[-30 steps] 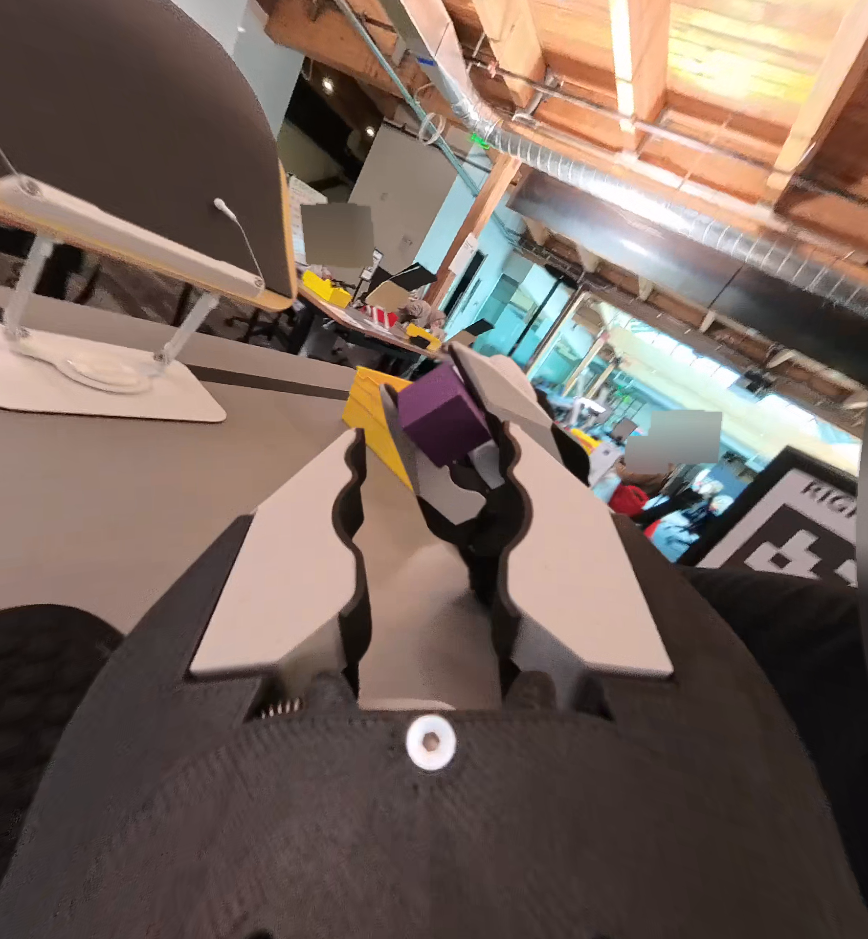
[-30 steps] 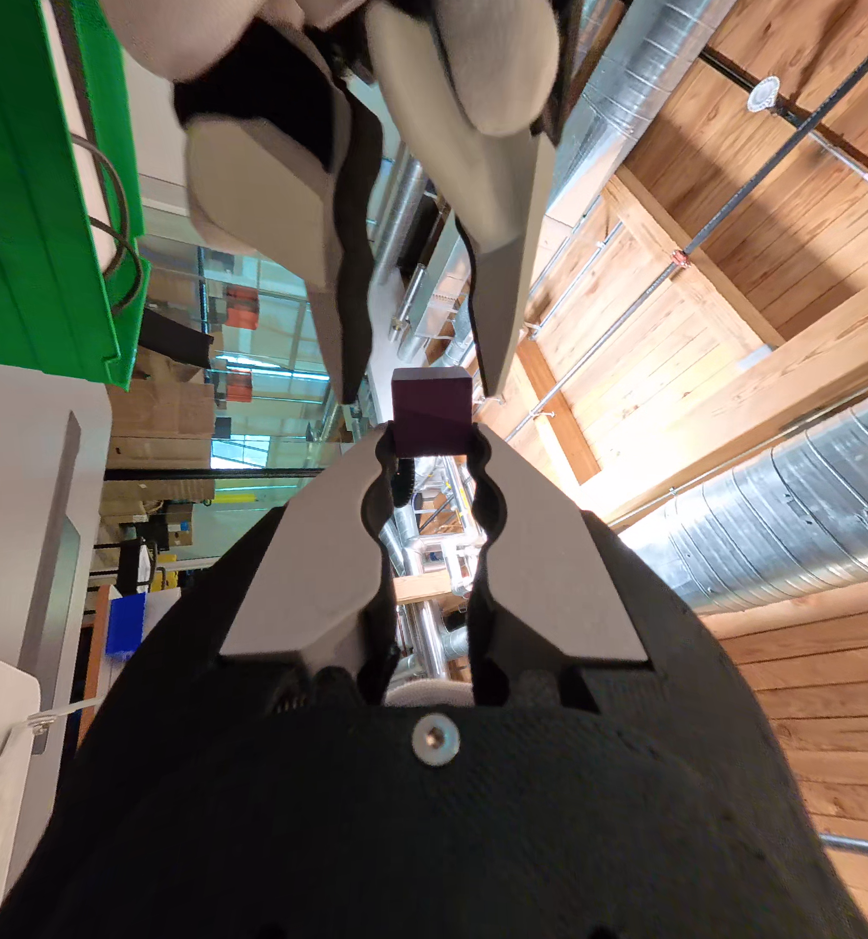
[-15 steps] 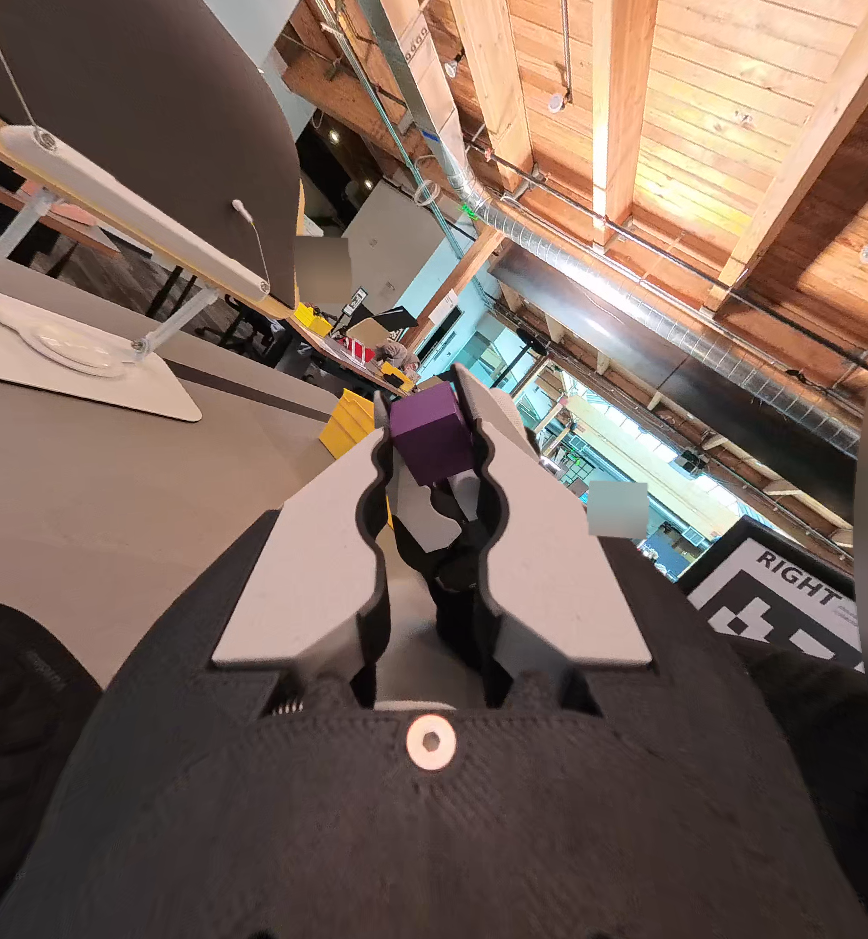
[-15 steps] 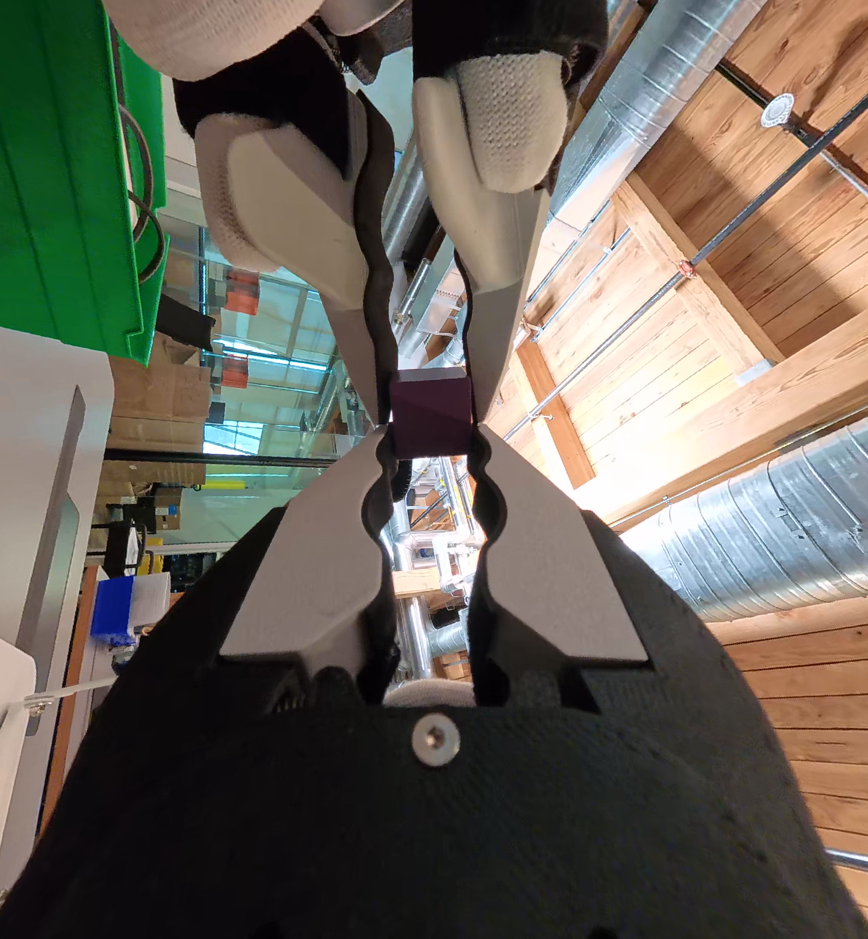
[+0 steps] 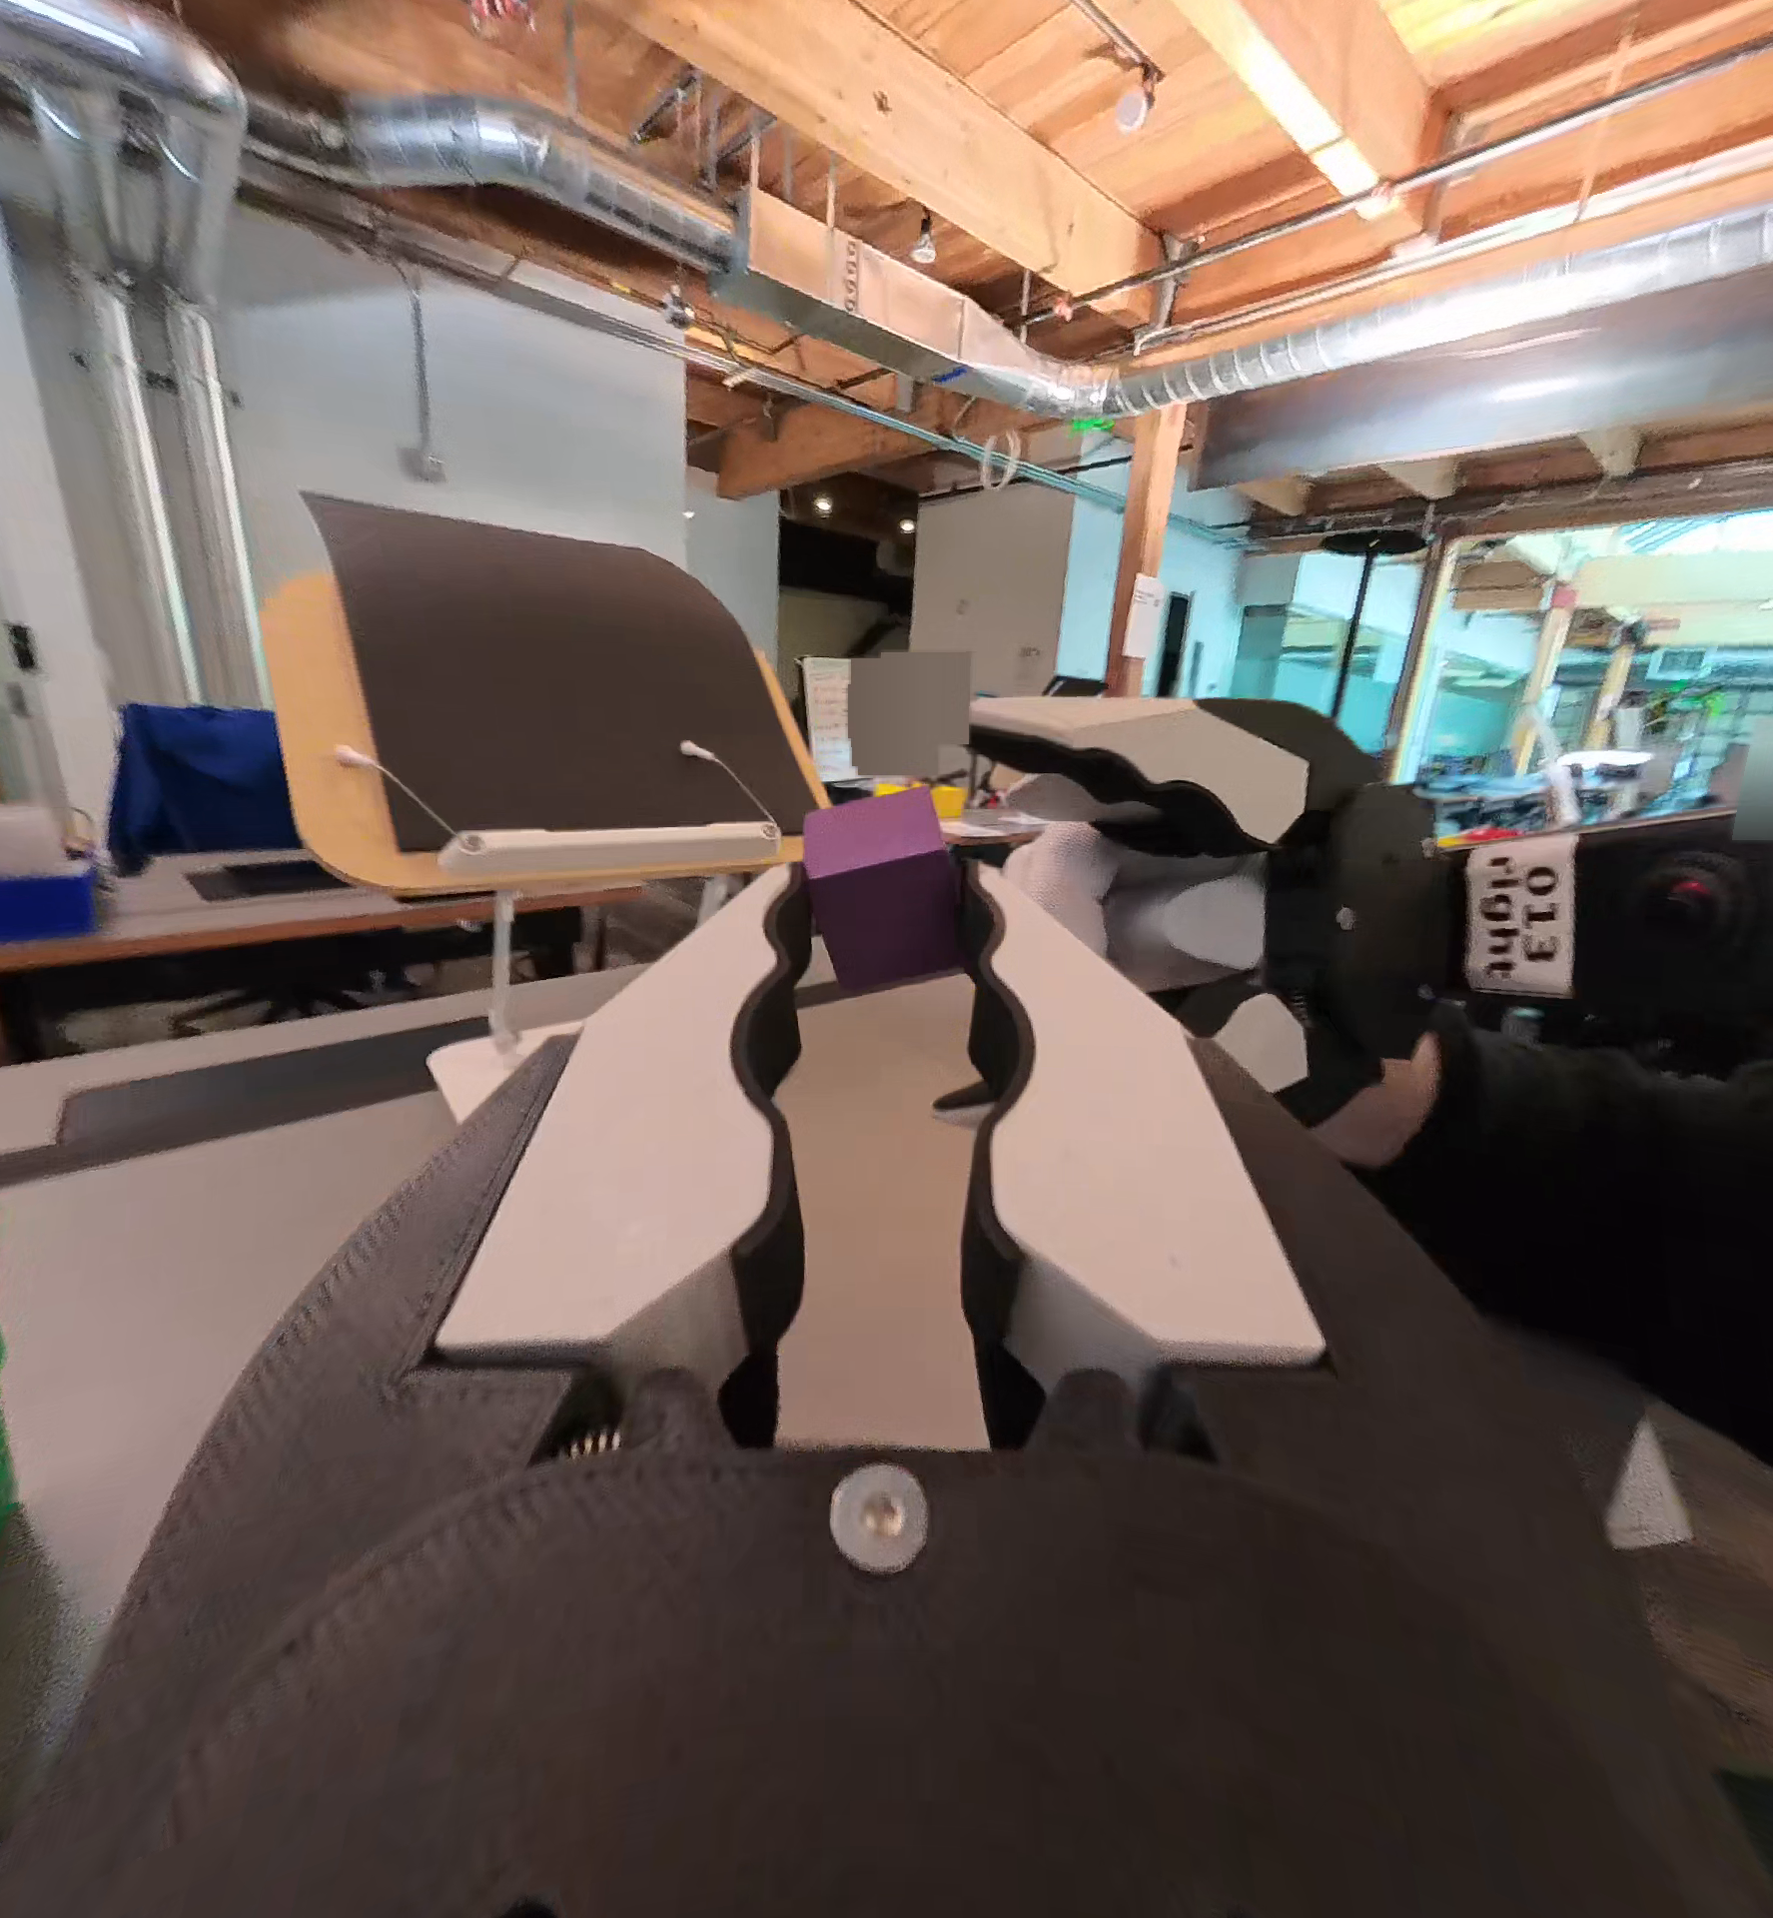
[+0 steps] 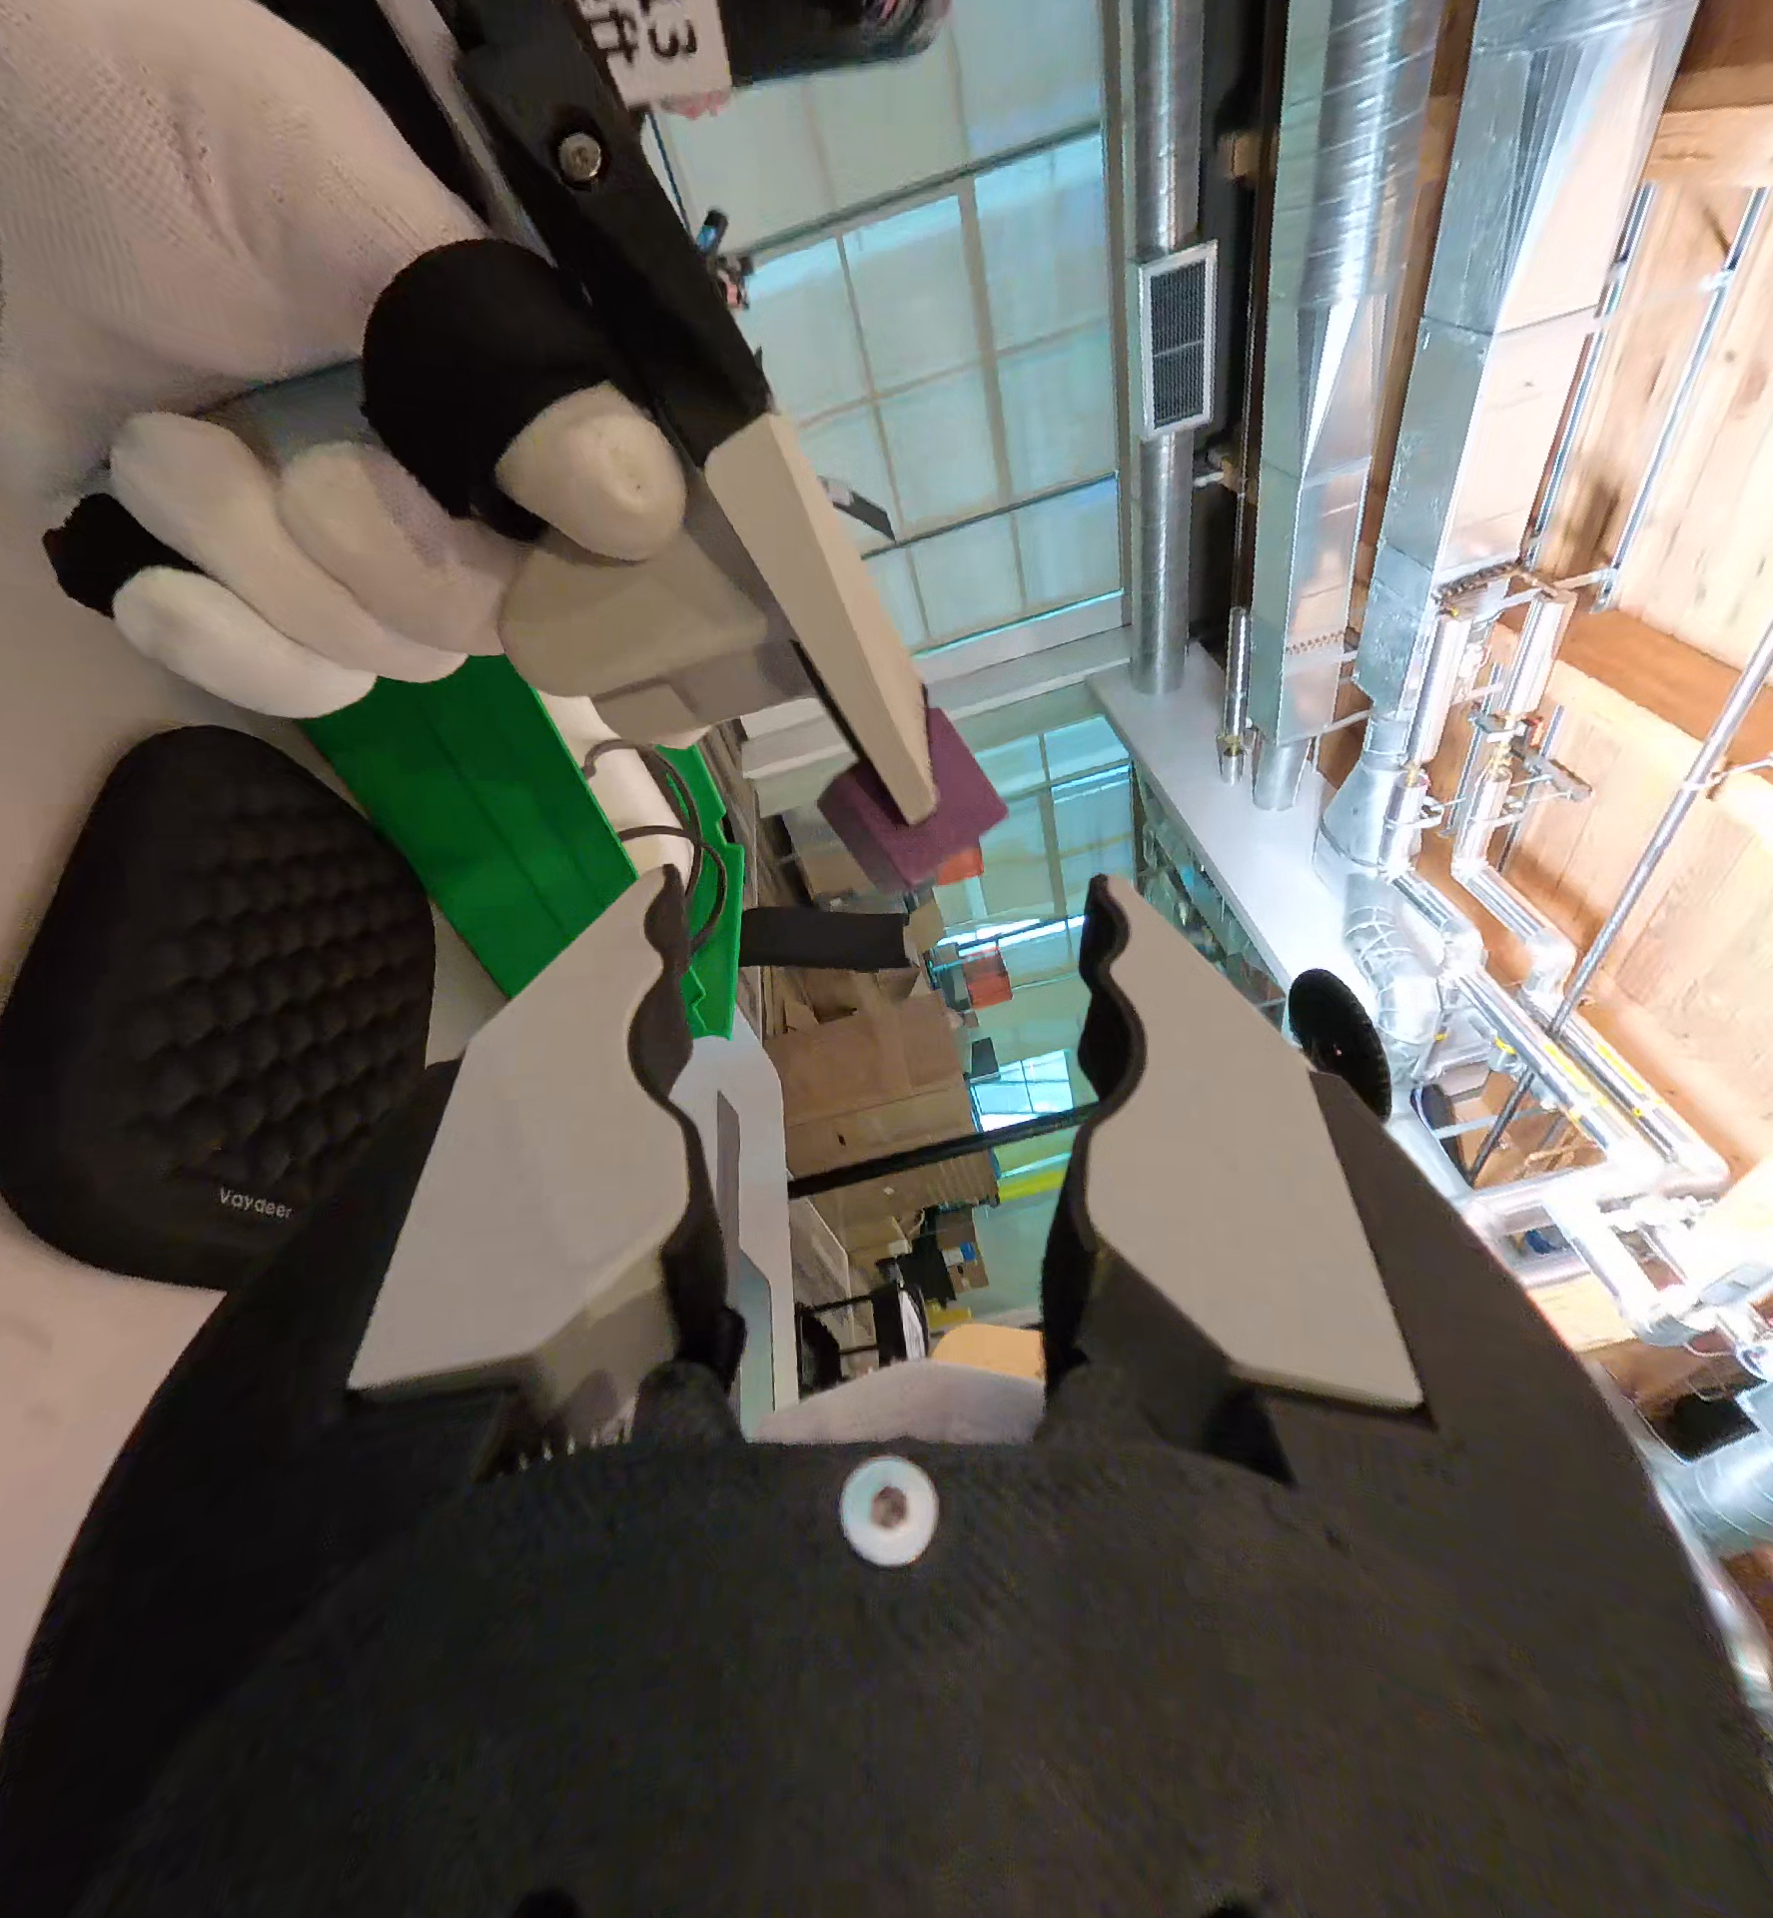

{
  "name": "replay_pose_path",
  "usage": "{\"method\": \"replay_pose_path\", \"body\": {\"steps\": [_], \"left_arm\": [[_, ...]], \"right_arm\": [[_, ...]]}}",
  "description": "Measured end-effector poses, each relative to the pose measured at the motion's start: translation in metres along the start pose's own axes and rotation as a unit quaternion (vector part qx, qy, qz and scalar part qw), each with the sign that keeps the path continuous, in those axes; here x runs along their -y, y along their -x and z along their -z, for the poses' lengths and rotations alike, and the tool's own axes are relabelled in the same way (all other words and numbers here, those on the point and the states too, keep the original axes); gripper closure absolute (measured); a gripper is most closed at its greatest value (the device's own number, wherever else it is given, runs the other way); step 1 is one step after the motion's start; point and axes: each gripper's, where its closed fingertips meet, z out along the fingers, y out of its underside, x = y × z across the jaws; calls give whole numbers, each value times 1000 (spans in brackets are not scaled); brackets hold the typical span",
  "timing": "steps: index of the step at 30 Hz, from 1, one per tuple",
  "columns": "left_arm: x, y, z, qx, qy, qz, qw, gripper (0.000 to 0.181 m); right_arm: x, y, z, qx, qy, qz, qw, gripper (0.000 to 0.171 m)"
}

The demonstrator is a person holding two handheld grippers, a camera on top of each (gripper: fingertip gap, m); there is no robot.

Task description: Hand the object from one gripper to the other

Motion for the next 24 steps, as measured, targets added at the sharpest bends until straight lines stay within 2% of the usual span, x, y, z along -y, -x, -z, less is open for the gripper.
{"method": "replay_pose_path", "body": {"steps": [2, 6, 13, 21, 24], "left_arm": [[0, -5, -5, 12, 2, -34, 999, 154], [-6, -11, -12, 35, 8, -76, 996, 154], [-9, -13, -15, 50, 6, -104, 993, 155], [-9, -14, -14, 49, 3, -109, 993, 154], [-6, -17, -12, 36, -8, -100, 994, 154]], "right_arm": [[3, 2, -3, -11, 14, 7, 1000, 101], [0, -1, -8, -41, 41, -13, 998, 115], [-1, -10, -6, -64, 46, -32, 996, 133], [0, -9, -5, -55, 36, -48, 997, 134], [3, -10, -4, -36, 17, -83, 996, 134]]}}
